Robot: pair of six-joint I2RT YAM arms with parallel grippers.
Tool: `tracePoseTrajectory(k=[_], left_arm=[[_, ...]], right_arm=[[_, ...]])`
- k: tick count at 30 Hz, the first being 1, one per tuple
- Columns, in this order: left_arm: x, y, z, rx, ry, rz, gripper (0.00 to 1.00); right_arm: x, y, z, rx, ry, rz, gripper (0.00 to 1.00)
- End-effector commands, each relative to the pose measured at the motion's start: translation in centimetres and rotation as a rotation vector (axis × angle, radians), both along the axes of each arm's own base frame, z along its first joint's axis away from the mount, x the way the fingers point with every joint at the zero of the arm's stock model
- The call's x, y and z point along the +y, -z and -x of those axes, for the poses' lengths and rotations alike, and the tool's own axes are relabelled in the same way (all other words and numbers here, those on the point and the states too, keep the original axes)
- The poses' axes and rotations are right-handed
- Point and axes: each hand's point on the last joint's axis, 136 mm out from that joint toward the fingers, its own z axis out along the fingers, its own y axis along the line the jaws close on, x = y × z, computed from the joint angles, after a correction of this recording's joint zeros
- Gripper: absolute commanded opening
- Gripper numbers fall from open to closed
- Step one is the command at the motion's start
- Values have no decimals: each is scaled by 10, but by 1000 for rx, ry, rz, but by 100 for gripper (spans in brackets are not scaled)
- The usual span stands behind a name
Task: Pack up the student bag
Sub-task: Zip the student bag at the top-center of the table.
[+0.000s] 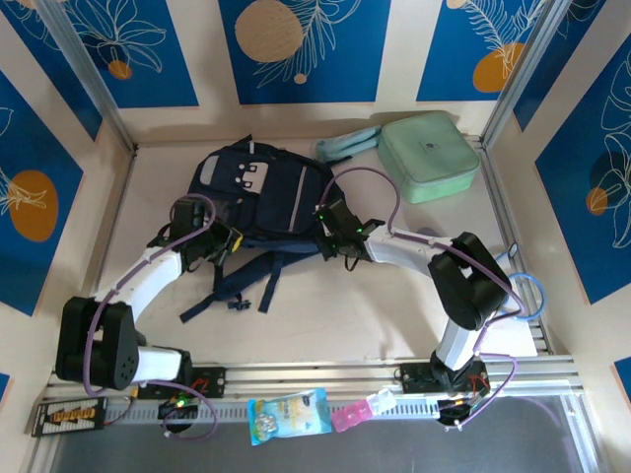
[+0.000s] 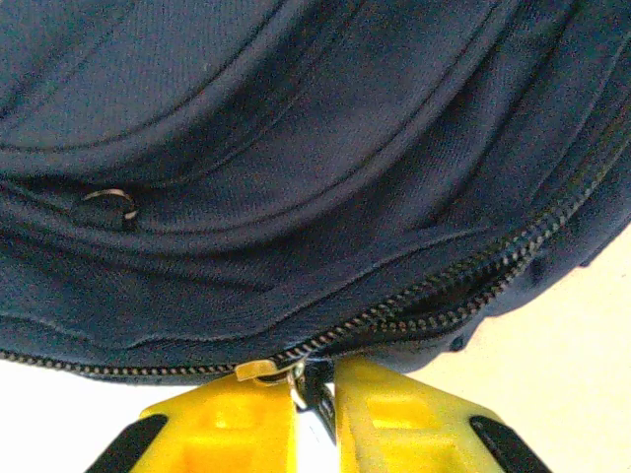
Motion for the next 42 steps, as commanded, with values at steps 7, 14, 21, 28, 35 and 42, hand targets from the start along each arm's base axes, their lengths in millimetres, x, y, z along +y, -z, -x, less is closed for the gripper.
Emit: tracePoseTrajectory(k=[7, 14, 21, 28, 35, 42], left_arm=[[14, -11, -13, -57, 1, -37, 0], [17, 4, -6, -25, 2, -42, 0], [21, 13, -20, -24, 72, -136, 0], [21, 20, -75, -35, 160, -156, 4], [45, 14, -98, -24, 105, -245, 49], [58, -7, -57, -109, 42, -187, 71]], right_arm=[[-32, -7, -4, -40, 127, 54, 6], [-62, 2, -4, 50, 249, 6, 0], [20, -22, 52, 132, -152, -226, 0], [84, -36, 101, 251, -386, -405, 0], [147, -54, 93, 224, -477, -499, 0], [191, -67, 73, 235, -498, -542, 0]])
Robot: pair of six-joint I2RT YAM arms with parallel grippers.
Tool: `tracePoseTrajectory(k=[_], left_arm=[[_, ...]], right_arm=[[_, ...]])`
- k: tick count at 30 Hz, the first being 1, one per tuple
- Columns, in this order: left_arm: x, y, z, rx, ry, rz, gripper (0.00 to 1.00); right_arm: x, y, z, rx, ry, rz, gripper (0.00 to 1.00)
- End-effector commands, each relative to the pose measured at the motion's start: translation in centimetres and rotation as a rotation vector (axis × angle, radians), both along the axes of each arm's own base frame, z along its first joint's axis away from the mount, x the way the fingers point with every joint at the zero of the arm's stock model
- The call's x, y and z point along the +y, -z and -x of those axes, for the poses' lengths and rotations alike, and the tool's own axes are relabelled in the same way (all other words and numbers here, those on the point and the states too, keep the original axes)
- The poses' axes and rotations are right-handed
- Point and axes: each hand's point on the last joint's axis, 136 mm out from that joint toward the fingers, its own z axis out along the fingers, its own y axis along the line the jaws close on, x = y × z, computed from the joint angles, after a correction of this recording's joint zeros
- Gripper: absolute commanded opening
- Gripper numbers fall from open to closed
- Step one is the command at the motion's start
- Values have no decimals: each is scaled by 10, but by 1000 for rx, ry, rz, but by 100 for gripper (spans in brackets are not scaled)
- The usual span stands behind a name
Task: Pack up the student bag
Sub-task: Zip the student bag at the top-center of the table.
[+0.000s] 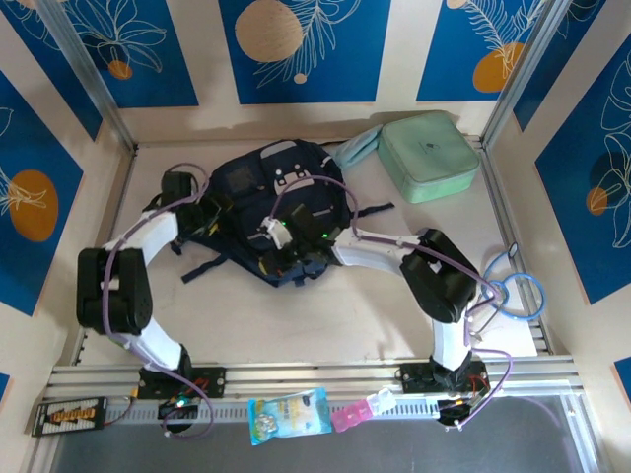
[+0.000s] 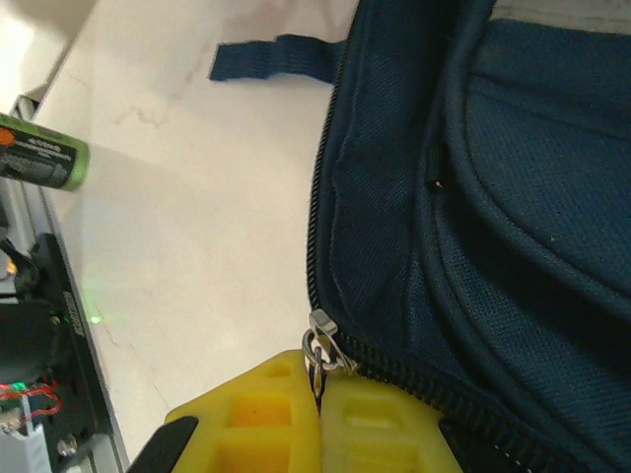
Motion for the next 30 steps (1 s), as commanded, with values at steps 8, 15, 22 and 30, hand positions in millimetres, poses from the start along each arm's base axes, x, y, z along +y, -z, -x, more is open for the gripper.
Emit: tracePoseTrajectory(k=[8, 15, 22, 30], left_arm=[[-15, -15, 65, -12, -42, 188, 73], [-45, -9, 71, -15, -98, 313, 63], [-49, 10, 69, 54, -100, 278, 59], [-47, 21, 67, 69, -96, 241, 19]], right_arm=[[45, -39, -19, 1, -24, -137, 0], [47, -41, -15, 0, -40, -135, 0], [44, -37, -8, -10, -50, -114, 0], [34, -23, -7, -29, -18, -27, 0]])
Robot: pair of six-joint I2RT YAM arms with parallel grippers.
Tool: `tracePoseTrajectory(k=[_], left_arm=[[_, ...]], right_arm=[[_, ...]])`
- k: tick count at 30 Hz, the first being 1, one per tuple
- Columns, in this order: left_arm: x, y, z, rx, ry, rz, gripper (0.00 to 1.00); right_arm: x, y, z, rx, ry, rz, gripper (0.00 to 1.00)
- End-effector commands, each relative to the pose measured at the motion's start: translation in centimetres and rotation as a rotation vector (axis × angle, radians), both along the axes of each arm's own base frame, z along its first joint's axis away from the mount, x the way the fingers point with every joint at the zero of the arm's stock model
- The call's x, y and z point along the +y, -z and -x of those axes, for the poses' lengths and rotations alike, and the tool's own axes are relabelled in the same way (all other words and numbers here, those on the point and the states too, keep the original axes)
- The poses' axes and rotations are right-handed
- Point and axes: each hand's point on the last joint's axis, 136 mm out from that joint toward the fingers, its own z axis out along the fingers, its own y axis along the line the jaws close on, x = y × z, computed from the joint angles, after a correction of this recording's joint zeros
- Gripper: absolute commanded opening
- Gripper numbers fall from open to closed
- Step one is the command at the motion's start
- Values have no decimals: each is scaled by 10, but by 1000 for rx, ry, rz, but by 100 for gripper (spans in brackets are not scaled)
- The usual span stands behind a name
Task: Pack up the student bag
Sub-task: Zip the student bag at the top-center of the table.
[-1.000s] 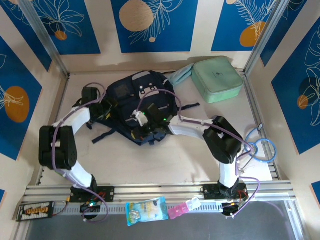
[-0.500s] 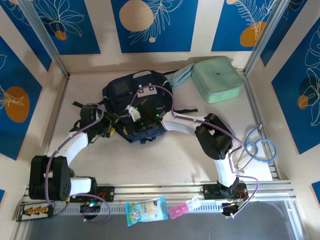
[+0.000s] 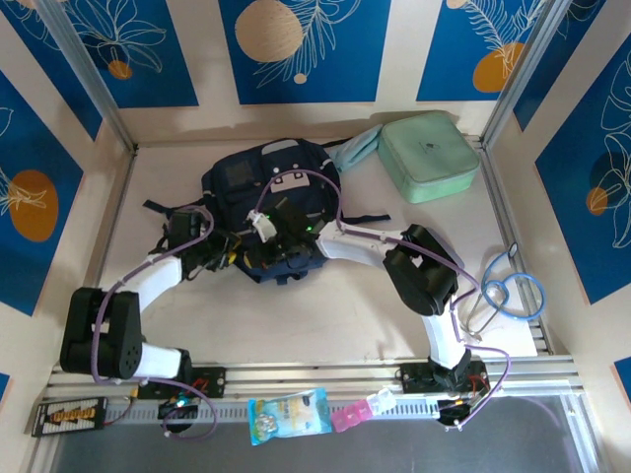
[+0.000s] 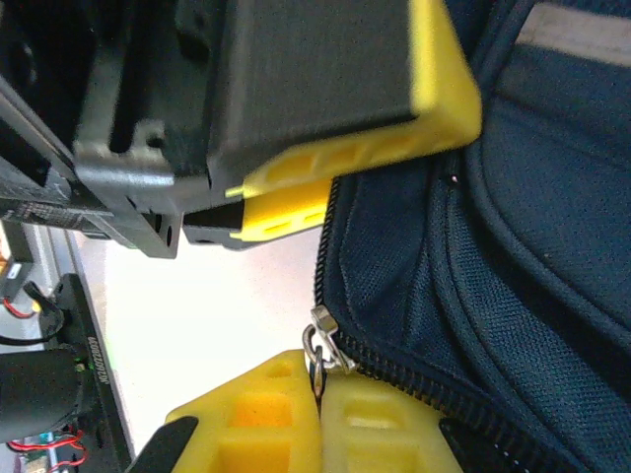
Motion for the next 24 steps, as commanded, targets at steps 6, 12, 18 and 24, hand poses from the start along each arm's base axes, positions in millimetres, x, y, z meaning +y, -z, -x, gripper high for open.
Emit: tracePoseTrajectory(k=[6, 12, 18, 24], left_arm=[[8, -9, -10, -39, 21, -92, 0], [19, -18, -15, -66, 36, -173, 0], [27, -19, -15, -70, 35, -219, 0], [29, -17, -14, -65, 47, -234, 0]], right_arm=[[-42, -5, -5, -53, 116, 124, 0], [-104, -1, -5, -11, 288, 283, 0], [-156, 9, -10, 45, 488, 395, 0], [-209, 26, -23, 133, 723, 470, 0]])
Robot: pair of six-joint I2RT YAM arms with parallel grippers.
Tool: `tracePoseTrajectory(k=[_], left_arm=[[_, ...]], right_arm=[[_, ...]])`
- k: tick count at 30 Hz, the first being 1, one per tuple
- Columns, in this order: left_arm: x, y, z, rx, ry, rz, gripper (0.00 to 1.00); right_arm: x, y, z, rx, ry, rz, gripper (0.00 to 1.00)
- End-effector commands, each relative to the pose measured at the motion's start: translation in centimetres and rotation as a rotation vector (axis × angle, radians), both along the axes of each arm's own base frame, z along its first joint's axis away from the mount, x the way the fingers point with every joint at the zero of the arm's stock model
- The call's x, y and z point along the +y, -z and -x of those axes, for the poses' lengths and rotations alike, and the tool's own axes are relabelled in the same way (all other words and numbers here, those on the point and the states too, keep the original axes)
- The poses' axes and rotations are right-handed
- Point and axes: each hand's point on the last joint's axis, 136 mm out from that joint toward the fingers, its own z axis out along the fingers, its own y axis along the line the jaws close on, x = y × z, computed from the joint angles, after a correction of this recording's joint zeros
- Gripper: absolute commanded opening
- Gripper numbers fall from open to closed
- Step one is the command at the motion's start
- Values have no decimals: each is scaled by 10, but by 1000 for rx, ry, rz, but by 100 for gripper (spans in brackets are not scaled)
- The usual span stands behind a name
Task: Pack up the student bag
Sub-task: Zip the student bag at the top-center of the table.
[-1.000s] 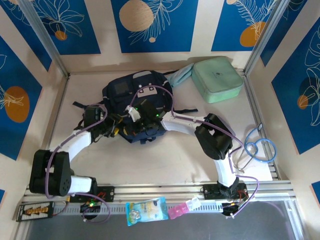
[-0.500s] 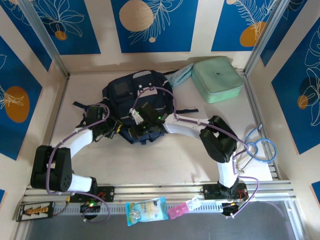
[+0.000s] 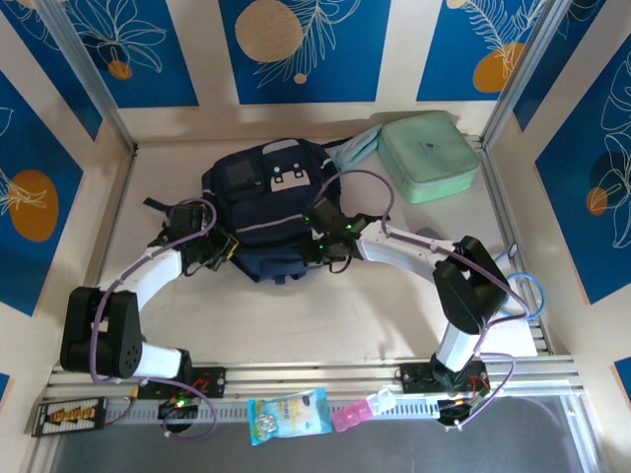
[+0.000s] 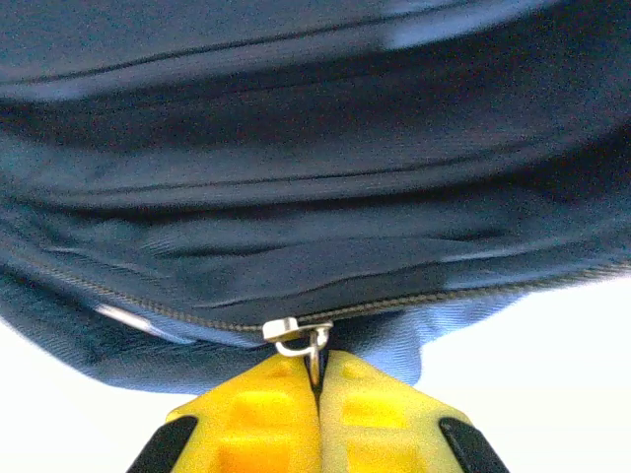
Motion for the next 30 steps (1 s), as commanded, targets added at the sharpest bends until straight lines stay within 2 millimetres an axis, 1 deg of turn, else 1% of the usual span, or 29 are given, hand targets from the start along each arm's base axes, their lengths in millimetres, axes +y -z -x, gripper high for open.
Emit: tracePoseTrajectory(k=[1, 4, 7, 10, 12, 13, 15, 16, 17, 18, 19, 20, 21, 22, 25, 27, 30], left_arm=[[19, -13, -14, -60, -28, -82, 0], [25, -14, -13, -58, -21, -123, 0], [33, -18, -12, -65, -26, -174, 0], [48, -23, -15, -86, -40, -230, 0], [58, -29, -26, -116, -36, -250, 0], [62, -33, -35, -136, -9, -252, 0], [69, -37, -49, -140, 43, -257, 0], [74, -35, -52, -110, 53, -254, 1], [79, -32, -54, -80, 61, -257, 10], [84, -29, -55, -59, 63, -267, 24], [92, -24, -52, -22, 50, -289, 42], [101, -23, -50, 3, 29, -323, 53], [109, -21, -47, 23, 7, -352, 59], [117, -21, -43, 42, -12, -376, 63], [131, -32, -34, 53, -40, -423, 68], [132, -42, -29, 50, -39, -435, 69], [124, -53, -16, 55, -39, -399, 70]], right_arm=[[-53, 7, -3, 48, 208, 103, 0], [-52, 3, -6, 39, 196, 82, 0], [-32, -4, 0, 8, 84, 28, 0], [8, -14, 21, -26, -128, -81, 0], [36, -23, 38, -45, -270, -159, 0], [48, -27, 43, -56, -315, -190, 0], [69, -35, 45, -70, -367, -258, 0], [79, -39, 41, -75, -382, -292, 0], [90, -45, 37, -81, -398, -325, 0], [99, -50, 35, -83, -415, -351, 0], [111, -55, 31, -85, -432, -376, 0], [121, -59, 27, -90, -444, -396, 0], [129, -61, 24, -90, -454, -412, 0], [138, -64, 21, -93, -471, -431, 0], [158, -59, 11, -84, -478, -446, 0], [168, -56, 7, -80, -478, -448, 0], [181, -52, 4, -82, -490, -449, 0]])
